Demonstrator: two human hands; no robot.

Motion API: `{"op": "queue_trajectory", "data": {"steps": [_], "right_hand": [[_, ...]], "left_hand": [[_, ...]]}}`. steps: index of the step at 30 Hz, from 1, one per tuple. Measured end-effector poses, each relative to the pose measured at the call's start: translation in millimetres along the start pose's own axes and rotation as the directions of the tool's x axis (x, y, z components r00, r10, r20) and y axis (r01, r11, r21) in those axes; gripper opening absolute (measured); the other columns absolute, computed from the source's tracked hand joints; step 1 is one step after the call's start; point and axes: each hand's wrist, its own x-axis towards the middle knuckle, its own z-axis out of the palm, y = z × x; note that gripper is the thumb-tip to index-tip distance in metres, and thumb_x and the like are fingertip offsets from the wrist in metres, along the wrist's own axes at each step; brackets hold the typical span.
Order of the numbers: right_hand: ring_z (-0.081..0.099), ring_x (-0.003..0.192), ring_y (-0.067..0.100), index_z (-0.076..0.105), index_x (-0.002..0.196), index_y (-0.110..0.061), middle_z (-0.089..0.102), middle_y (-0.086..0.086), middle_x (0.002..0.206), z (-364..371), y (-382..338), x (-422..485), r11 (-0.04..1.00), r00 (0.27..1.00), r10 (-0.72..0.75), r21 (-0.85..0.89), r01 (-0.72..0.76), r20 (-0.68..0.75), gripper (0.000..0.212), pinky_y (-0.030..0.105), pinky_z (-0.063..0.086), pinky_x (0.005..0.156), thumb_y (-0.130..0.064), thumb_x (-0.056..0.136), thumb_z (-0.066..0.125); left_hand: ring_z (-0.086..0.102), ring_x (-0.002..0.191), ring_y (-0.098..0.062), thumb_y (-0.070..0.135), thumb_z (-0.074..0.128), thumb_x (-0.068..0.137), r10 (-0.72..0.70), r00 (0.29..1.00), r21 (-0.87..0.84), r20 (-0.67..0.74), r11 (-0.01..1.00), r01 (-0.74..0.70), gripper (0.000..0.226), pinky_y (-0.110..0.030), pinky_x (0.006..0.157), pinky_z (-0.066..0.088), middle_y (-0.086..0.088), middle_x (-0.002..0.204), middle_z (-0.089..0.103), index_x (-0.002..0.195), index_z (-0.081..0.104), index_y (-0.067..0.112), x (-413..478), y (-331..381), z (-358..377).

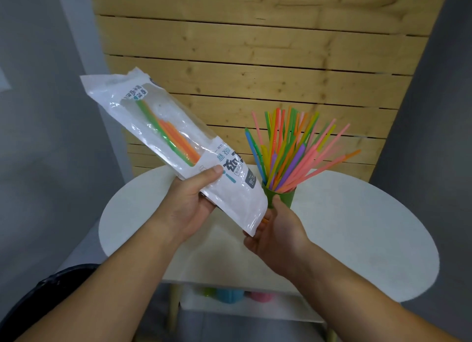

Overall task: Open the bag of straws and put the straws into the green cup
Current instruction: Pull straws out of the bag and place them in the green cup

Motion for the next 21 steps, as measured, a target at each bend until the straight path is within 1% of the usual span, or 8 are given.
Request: {"op": "queue_trajectory", "data": {"steps": [4, 7, 9, 11, 15, 17, 19, 21], "right_hand": [[0.048, 0.049, 0.014, 0.067, 0.096, -0.023, 0.062, -0.004, 0.058, 0, 0, -2, 0.995, 0.998, -0.051, -0.09, 0.049, -0.022, 0.043, 0.025, 0.039, 0.049, -0.054, 0.1, 0.038], [0.042, 0.043, 0.012, 0.064, 0.088, -0.023, 0.053, -0.007, 0.047, 0, -2, -2, 0.989, 0.996, -0.078, -0.132, 0.073, -0.039, 0.039, 0.024, 0.033, 0.046, -0.053, 0.1, 0.041], [0.037, 0.047, 0.012, 0.062, 0.086, -0.022, 0.047, -0.006, 0.048, 0, -2, 0, 0.988, 0.995, -0.089, -0.133, 0.081, -0.052, 0.036, 0.023, 0.03, 0.046, -0.052, 0.098, 0.046], [0.034, 0.05, 0.013, 0.062, 0.087, -0.02, 0.045, -0.004, 0.051, -1, -2, 2, 0.985, 0.993, -0.106, -0.142, 0.096, -0.061, 0.032, 0.023, 0.029, 0.046, -0.048, 0.097, 0.051], [0.033, 0.048, 0.012, 0.062, 0.089, -0.018, 0.044, -0.004, 0.052, -1, -2, 1, 0.979, 0.99, -0.138, -0.154, 0.131, -0.033, 0.028, 0.024, 0.027, 0.047, -0.042, 0.098, 0.053], [0.035, 0.046, 0.011, 0.063, 0.089, -0.017, 0.047, -0.003, 0.055, -1, -6, 0, 0.975, 0.986, -0.169, -0.15, 0.166, -0.006, 0.026, 0.025, 0.031, 0.047, -0.039, 0.099, 0.052], [0.042, 0.044, 0.01, 0.065, 0.086, -0.015, 0.052, -0.002, 0.054, -3, -10, 1, 0.964, 0.977, -0.212, -0.157, 0.214, 0.033, 0.028, 0.026, 0.038, 0.048, -0.034, 0.101, 0.052], [0.051, 0.044, 0.01, 0.066, 0.086, -0.011, 0.059, 0.0, 0.056, -7, -16, 2, 0.961, 0.97, -0.233, -0.136, 0.24, 0.069, 0.025, 0.025, 0.046, 0.048, -0.028, 0.1, 0.055]], "left_hand": [[0.066, 0.12, -0.036, 0.008, 0.067, 0.079, -0.001, 1.0, -0.004, -0.001, 1.0, 0.001, 0.057, -0.046, 0.096, 0.057, -0.02, 0.132, 0.066, 0.135, 0.059, 0.001, 0, -3, 4], [0.067, 0.118, -0.034, 0.006, 0.064, 0.08, -0.013, 1.0, -0.032, 0.006, 0.999, 0.013, 0.057, -0.044, 0.094, 0.058, -0.019, 0.13, 0.068, 0.136, 0.059, 0.001, 0, -3, 3], [0.069, 0.114, -0.032, 0.006, 0.062, 0.08, -0.021, 1.0, -0.057, 0.017, 0.998, 0.022, 0.056, -0.042, 0.09, 0.06, -0.018, 0.127, 0.069, 0.136, 0.059, 0.001, -1, -2, 4], [0.069, 0.113, -0.031, 0.006, 0.06, 0.081, -0.035, 0.999, -0.08, 0.036, 0.996, 0.038, 0.055, -0.041, 0.09, 0.06, -0.017, 0.124, 0.07, 0.135, 0.059, 0.002, -2, -2, 5], [0.071, 0.108, -0.031, 0.002, 0.057, 0.083, -0.046, 0.997, -0.126, 0.056, 0.991, 0.052, 0.049, -0.041, 0.086, 0.06, -0.016, 0.118, 0.071, 0.132, 0.061, 0.002, -2, -2, 5], [0.07, 0.109, -0.031, 0.001, 0.057, 0.083, -0.034, 0.998, -0.124, 0.046, 0.992, 0.039, 0.05, -0.041, 0.087, 0.06, -0.016, 0.118, 0.071, 0.133, 0.06, 0.004, -1, -2, 5], [0.07, 0.109, -0.03, 0.001, 0.057, 0.084, -0.017, 1.0, -0.111, 0.018, 0.994, 0.019, 0.049, -0.039, 0.088, 0.06, -0.013, 0.116, 0.073, 0.132, 0.06, 0.006, 1, -1, 5], [0.071, 0.104, -0.028, 0.004, 0.049, 0.092, -0.003, 1.0, -0.099, -0.012, 0.995, 0.002, 0.037, -0.039, 0.087, 0.06, -0.012, 0.112, 0.075, 0.127, 0.063, 0.008, 3, 1, 3]]}}
